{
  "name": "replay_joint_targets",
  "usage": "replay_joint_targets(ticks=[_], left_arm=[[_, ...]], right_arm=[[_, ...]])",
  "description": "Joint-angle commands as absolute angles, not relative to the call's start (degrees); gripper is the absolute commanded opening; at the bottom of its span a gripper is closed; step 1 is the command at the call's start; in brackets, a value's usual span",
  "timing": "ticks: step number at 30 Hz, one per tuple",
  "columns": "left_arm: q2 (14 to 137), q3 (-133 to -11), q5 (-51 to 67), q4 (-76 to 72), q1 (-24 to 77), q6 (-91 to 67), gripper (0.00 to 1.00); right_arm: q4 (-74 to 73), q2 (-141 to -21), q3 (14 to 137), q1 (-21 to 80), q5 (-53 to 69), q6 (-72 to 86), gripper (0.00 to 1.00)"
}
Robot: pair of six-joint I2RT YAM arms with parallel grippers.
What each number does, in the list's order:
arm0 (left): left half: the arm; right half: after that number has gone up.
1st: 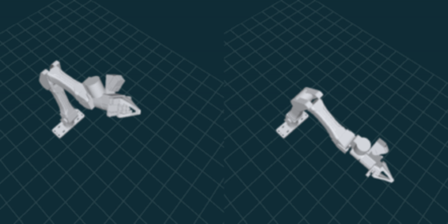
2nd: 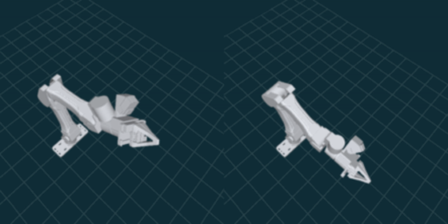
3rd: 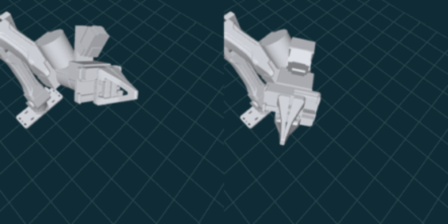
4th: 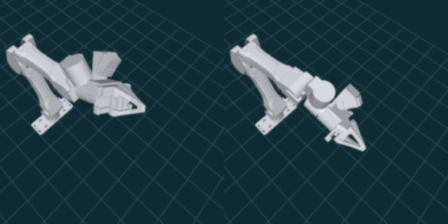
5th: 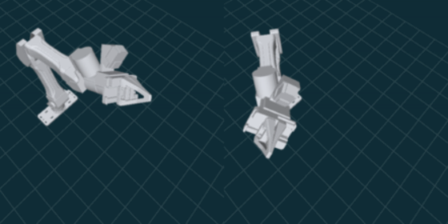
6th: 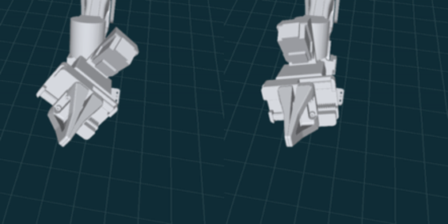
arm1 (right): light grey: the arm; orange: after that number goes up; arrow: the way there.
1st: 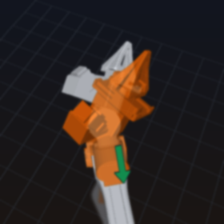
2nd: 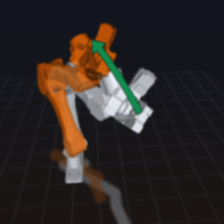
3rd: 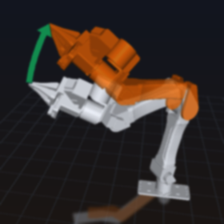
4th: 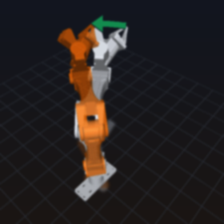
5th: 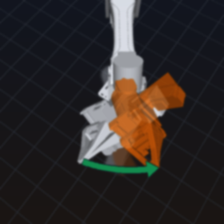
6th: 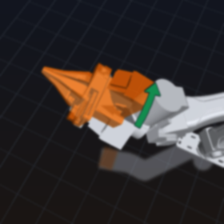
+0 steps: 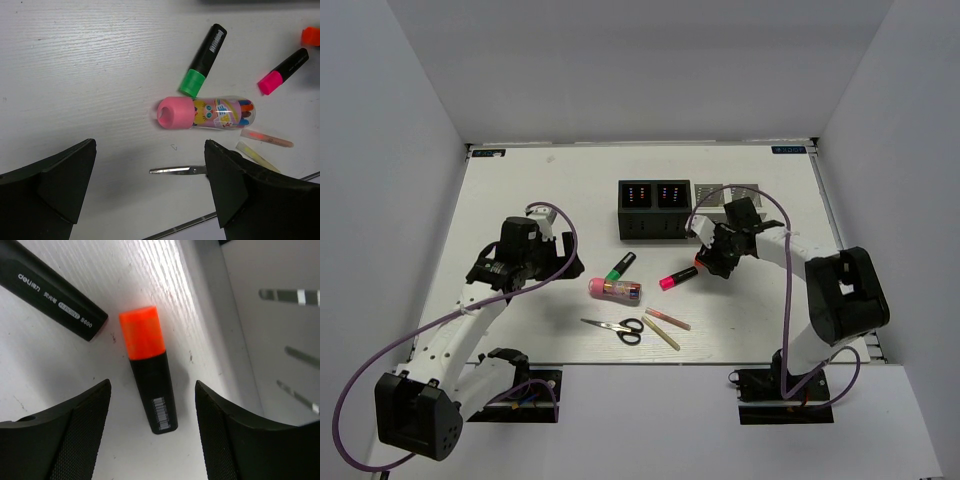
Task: Sort the stationery into containers
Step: Grab a piece of stationery with the right arm
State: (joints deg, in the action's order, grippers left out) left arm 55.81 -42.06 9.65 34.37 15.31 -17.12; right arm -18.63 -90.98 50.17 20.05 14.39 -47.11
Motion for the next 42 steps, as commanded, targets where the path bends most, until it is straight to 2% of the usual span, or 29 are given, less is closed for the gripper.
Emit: replay_joint_targets(ticks=[1,5,11,19,21,28,35,39,42], left_arm=[[55.11,-44.21,9.76,34.80,15.20,-16.52,1.00],[54.67,-44.03,9.49,34.81,15.21,-16.52,1.00],[54.67,-44.21,9.32,34.98,15.29,-16.44,1.00],[54.93,-44.12,9.84,34.89,15.03,-16.61,1.00],[55.28,-44.21,10.02,34.89,15.21,-16.79,1.00],[55.20,-43.95,8.97,34.98,15.12,-16.44,1.00],[55.28,-44.12,8.87,35.16,15.12,-16.43,1.00],[55.02,-44.12,8.62,35.33,15.21,-16.26,1.00],[54.76,-44.29,8.70,35.25,15.29,-16.09,1.00]], right_arm=[[-22.31,-93.07,54.40,20.21,18.44,-51.06,0.68],[-27.32,-95.71,56.34,19.95,20.39,-53.87,0.65],[-35.24,-96.86,57.48,20.13,22.06,-56.95,0.53],[-33.50,-90.09,51.59,20.30,21.27,-54.15,0.53],[-31.56,-90.53,52.12,20.57,20.83,-51.86,0.56],[-29.09,-96.41,58.44,21.62,18.38,-40.18,0.56],[-24.79,-98.17,55.64,23.20,13.54,-35.95,0.55],[-24.61,-98.88,54.94,22.50,11.87,-34.63,0.46],[-23.39,-97.83,53.45,22.41,9.59,-34.37,0.29]])
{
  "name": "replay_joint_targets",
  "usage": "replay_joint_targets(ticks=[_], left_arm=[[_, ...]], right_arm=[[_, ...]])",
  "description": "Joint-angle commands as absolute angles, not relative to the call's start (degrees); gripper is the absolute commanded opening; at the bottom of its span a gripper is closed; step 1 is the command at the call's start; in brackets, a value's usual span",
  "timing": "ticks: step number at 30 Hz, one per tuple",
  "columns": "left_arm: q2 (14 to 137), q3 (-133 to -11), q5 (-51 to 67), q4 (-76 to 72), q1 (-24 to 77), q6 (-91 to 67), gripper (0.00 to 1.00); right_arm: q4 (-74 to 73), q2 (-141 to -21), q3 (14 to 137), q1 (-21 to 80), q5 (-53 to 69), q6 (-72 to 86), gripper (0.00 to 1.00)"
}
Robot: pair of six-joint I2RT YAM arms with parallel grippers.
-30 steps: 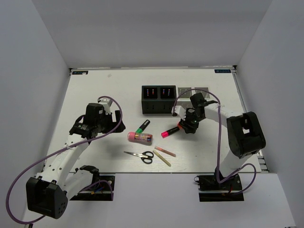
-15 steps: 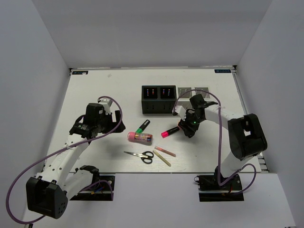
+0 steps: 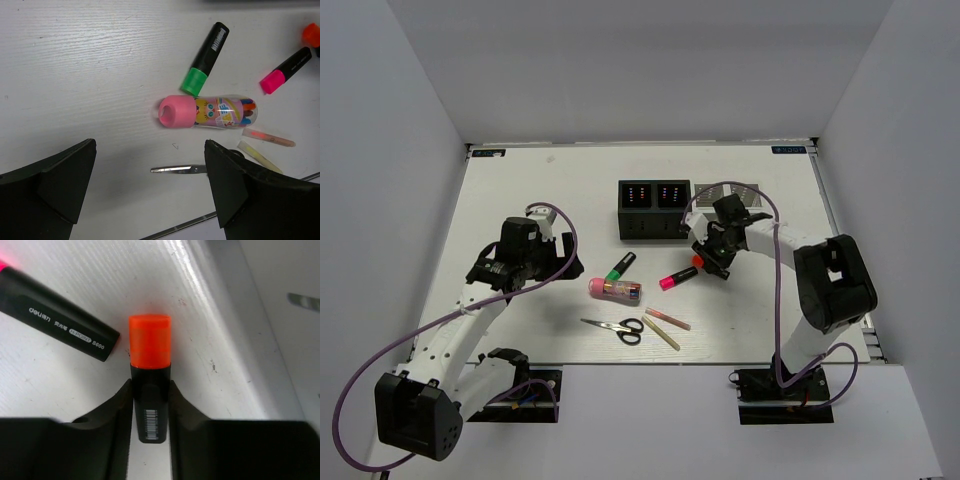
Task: Sort the stationery into containers
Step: Grab a piece of stationery with the right arm
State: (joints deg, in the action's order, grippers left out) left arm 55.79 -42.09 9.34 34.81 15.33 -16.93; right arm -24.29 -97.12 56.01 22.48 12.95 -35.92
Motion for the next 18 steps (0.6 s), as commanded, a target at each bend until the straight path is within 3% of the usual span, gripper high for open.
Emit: replay_joint_targets(ticks=[1,7,18], left_arm=[[54.41,-44.04,8.61,35.16,15.12,-16.26,1.00],[54.40,-44.03,8.79,35.07,15.38,-16.17,1.00],[54.67,-43.95,8.70,35.07,15.03,-16.09,1.00]], right_arm=[[-23.29,-97.56,53.00,22.41,9.15,-34.19,0.21],[-21.36,-93.09,48.26,22.15,5.71,-33.92,0.00],[-29.61,-78.23,56.77,21.97,13.36,-32.08,0.00]])
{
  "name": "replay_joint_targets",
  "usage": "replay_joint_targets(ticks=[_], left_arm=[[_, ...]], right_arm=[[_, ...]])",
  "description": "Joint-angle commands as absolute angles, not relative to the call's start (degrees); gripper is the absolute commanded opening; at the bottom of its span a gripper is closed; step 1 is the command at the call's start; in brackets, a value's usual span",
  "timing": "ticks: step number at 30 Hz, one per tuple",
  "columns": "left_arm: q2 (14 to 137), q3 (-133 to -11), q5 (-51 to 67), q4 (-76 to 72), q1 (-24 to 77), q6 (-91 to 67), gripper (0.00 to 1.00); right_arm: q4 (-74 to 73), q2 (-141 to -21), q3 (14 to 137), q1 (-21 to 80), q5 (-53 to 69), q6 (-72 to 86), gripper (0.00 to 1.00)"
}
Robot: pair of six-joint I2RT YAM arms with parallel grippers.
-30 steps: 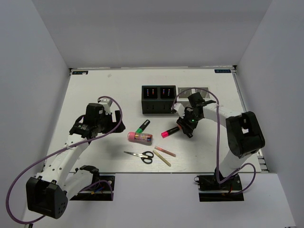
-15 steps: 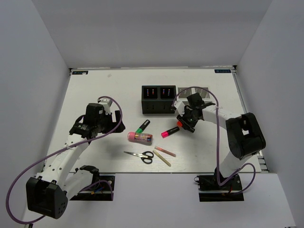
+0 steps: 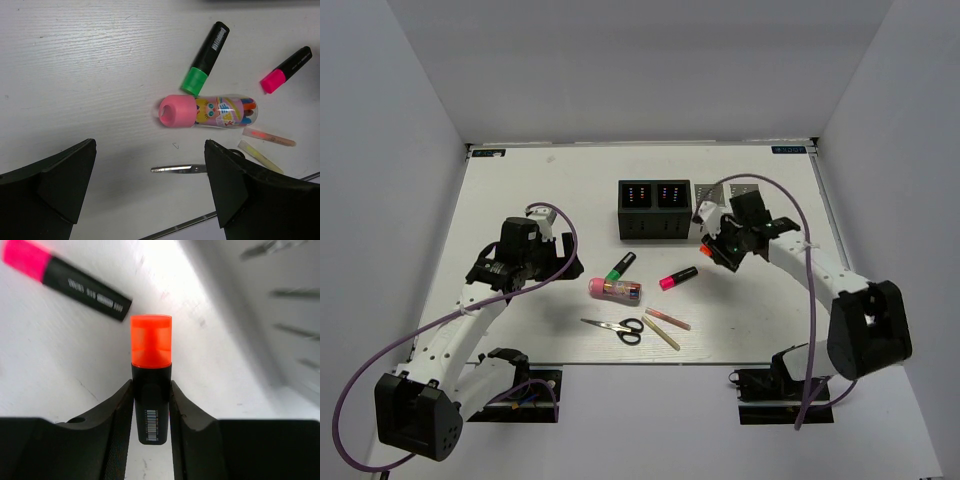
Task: Sort the stationery into containers
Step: Grab a piece of stationery with the right arm, then place the stationery into the container
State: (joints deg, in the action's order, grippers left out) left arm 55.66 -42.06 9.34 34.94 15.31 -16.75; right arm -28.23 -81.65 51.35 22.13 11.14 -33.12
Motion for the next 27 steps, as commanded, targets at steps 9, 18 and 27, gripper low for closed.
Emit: replay_joint_targets(ticks=[9,18,27], left_arm=[[54.49,-43.86,8.61,35.07,15.21,-16.17,1.00],[53.79,-43.77,8.79,34.98,15.12,-16.17,1.00],[53.53,-43.68,8.88,34.98,15.12,-16.26,1.00]], right_arm=[[-28.13,-76.46,68.72,21.88,-4.73,-42.95,0.00],[-31.37,-83.66,81.63,20.92,-18.98,-58.96,0.00],[-55.95,-98.34,106.05,20.04,-21.00,-73.72,0.00]])
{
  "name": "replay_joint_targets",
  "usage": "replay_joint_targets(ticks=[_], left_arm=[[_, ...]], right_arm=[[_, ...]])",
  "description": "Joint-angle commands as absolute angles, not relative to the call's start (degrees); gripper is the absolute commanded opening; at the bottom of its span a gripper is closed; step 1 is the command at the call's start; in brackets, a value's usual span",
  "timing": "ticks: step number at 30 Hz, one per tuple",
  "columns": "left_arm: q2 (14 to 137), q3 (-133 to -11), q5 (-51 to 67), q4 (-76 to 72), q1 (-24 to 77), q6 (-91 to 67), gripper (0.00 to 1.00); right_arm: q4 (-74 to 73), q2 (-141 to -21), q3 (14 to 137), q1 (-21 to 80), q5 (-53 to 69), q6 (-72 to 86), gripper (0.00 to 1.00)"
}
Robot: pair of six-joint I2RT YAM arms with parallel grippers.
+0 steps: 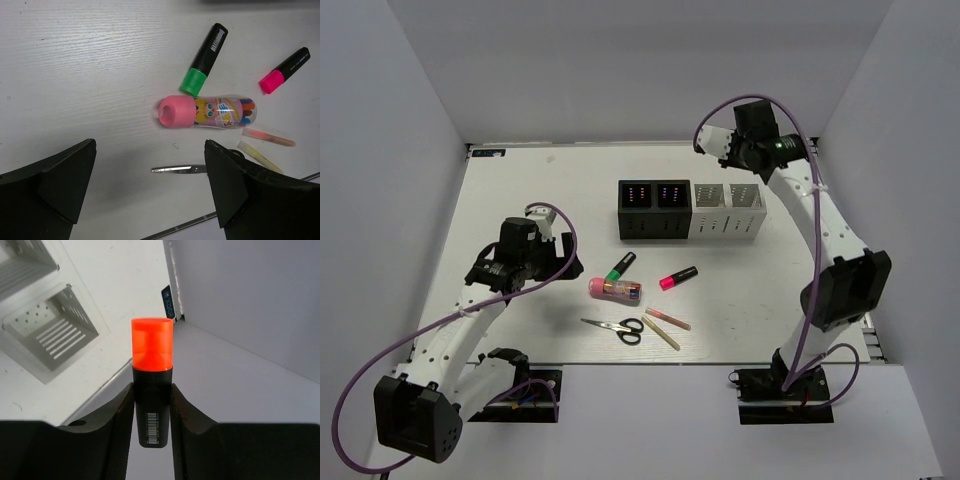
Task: Sort the stationery into containers
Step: Place the stationery into the container
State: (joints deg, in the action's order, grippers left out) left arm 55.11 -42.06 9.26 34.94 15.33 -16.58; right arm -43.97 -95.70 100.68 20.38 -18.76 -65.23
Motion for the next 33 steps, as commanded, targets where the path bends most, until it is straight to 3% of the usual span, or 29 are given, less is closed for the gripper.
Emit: replay_joint_targets(ticks=[1,6,17,30,31,33], left_arm=[[53.61,-43.77,8.88,34.98,15.12,-16.17,1.00],[53.44,-43.77,9.05,35.07,15.12,-16.08,1.00],[53.09,-43.86,9.40,34.98,15.12,-16.26,1.00],[53.18,-43.86,9.41,35.07,15.29,-16.26,1.00],[53.26,-43.94,9.49,34.89,15.21,-16.26,1.00],[53.17,-43.86,9.49,34.98,15.21,-16.17,1.00]], right_arm=[[-58.42,-100.44,106.69,19.87,-21.09,-75.39,0.00],[-65.21,-103.53,108.20,19.51,-20.91,-82.26,0.00],[-63.63,-108.19,104.16,18.55,-25.22,-90.34,0.00],[-66.01,-113.81,107.66,18.72,-24.78,-91.93,0.00],[-65.83,-113.91,107.93,18.55,-24.52,-91.76,0.01],[-65.92,-113.73,107.84,18.72,-23.65,-91.58,0.15]])
